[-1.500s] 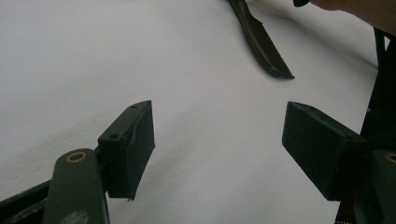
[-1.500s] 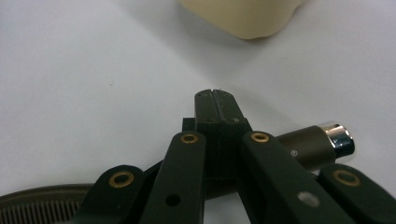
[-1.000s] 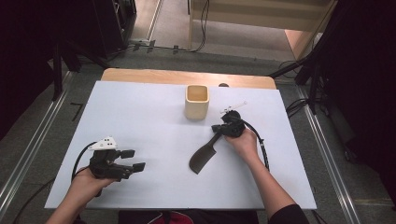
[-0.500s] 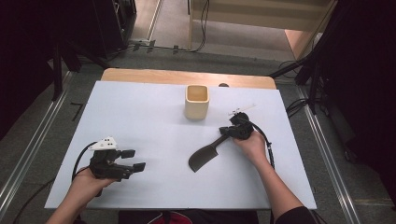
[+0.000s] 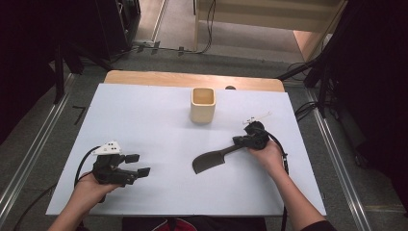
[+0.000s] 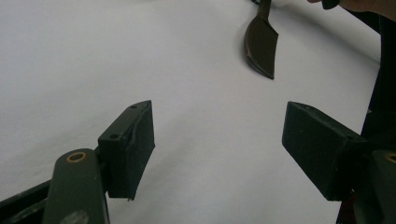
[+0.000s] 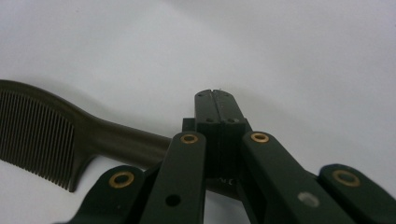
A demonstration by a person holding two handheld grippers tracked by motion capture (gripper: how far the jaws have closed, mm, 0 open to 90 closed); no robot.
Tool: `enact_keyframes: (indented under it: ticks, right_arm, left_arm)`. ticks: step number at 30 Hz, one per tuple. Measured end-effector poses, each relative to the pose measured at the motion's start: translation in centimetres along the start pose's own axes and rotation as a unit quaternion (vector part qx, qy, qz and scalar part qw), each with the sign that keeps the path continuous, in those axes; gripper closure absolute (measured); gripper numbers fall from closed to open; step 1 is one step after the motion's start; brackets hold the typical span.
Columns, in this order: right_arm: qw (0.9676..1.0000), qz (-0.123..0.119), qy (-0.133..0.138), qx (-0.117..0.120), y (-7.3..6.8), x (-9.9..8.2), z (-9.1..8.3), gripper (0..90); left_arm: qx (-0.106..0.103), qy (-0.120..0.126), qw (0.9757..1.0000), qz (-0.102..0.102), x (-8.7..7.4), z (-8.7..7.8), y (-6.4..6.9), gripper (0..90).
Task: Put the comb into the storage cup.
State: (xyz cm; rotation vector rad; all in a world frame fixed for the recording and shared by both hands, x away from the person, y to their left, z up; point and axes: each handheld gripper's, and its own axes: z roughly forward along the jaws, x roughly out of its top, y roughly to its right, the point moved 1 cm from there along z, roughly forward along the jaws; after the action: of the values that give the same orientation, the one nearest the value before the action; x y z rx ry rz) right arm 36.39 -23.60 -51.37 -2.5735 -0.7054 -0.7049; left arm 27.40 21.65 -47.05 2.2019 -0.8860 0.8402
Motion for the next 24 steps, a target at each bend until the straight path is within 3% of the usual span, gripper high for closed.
enact_keyframes:
  ticks: [7,24]
  right_arm:
    - [1.0,0.006,0.001,0.004,0.4,-1.2,-0.9,87.5]
    - [0.9999,0.002,-0.005,0.012,-0.9,-3.8,-2.3,87.5]
  left_arm:
    - [0.0,0.002,1.0,-0.001,0.0,0.0,0.0,26.5]
    - [-0.002,0.008,1.0,0.003,0.3,0.2,0.0,26.5]
